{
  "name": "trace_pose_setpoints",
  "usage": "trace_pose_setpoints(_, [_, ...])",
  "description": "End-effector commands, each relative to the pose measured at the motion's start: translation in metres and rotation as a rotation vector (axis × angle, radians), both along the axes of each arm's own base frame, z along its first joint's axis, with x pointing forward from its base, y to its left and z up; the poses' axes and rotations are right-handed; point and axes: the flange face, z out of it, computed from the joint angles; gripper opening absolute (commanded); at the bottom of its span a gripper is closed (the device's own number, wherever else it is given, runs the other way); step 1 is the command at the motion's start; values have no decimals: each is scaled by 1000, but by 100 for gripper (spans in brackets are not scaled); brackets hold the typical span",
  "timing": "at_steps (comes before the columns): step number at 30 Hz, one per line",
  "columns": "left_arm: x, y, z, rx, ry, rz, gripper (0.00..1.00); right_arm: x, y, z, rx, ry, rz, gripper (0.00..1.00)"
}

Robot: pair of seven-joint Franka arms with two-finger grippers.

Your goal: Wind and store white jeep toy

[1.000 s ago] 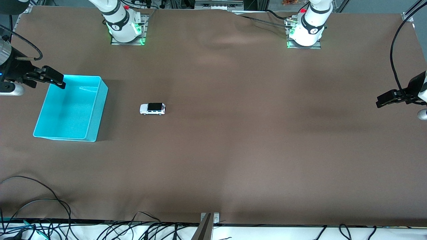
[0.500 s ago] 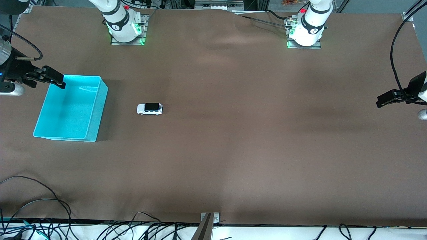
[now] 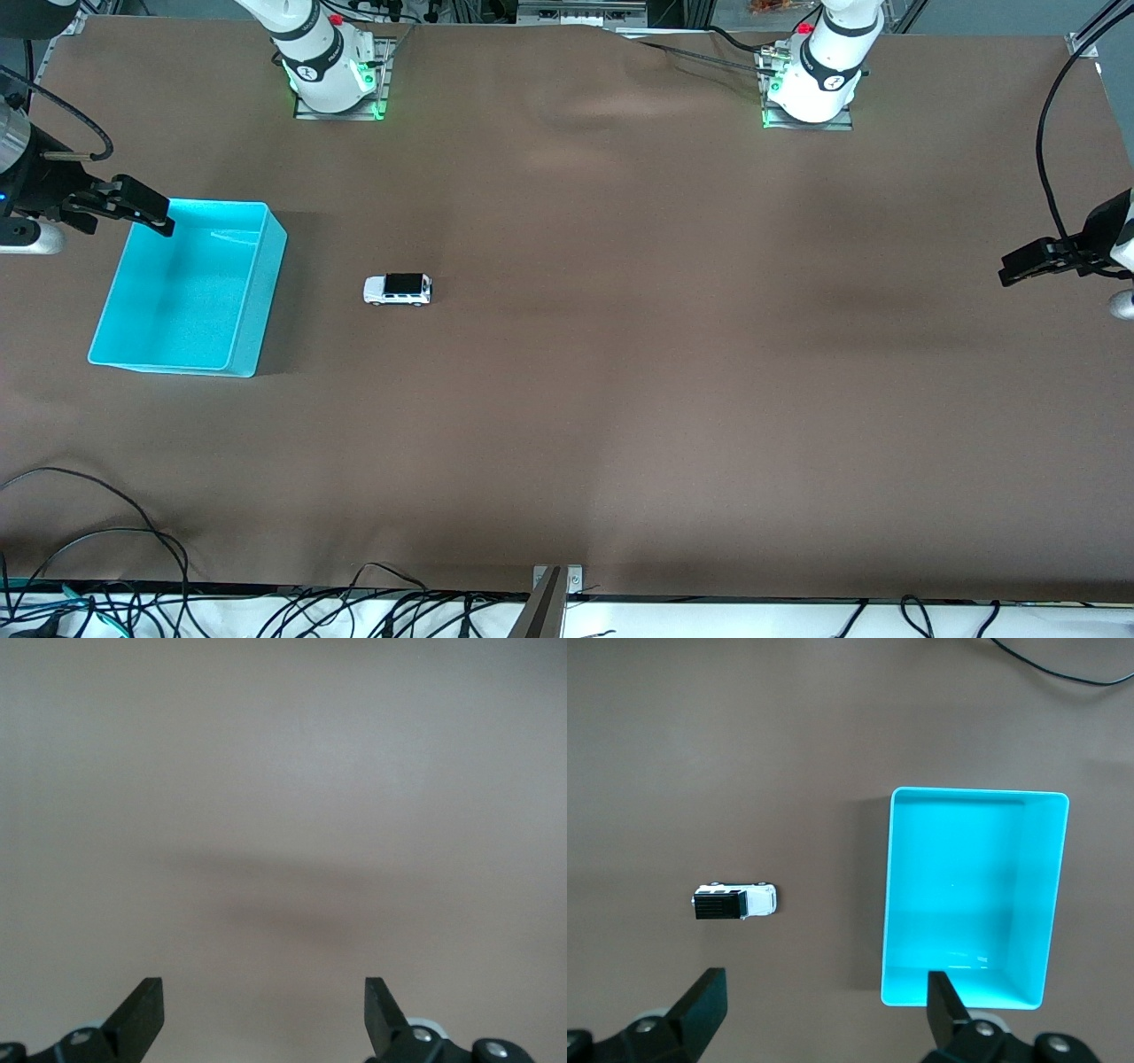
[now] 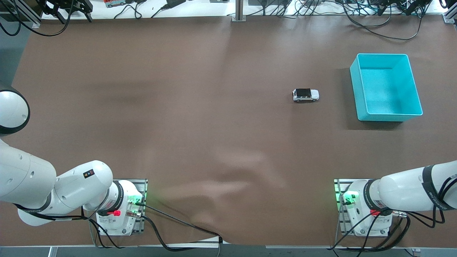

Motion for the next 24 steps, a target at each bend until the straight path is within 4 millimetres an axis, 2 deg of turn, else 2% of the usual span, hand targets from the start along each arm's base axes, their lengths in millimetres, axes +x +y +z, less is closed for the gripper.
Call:
trace_pose_setpoints(1, [-1,-1,2,-25,8,-8,100,-1,0,8,-14,-8,-2,100])
trace_pose_setpoints(17, [-1,-1,1,-25,11,-8,100,-1,-3,7,-13,-6,-9,100])
trace_pose_setpoints(24, [-1,-1,1,-25,11,-8,100,-2,3,7,-12,-3,1,100])
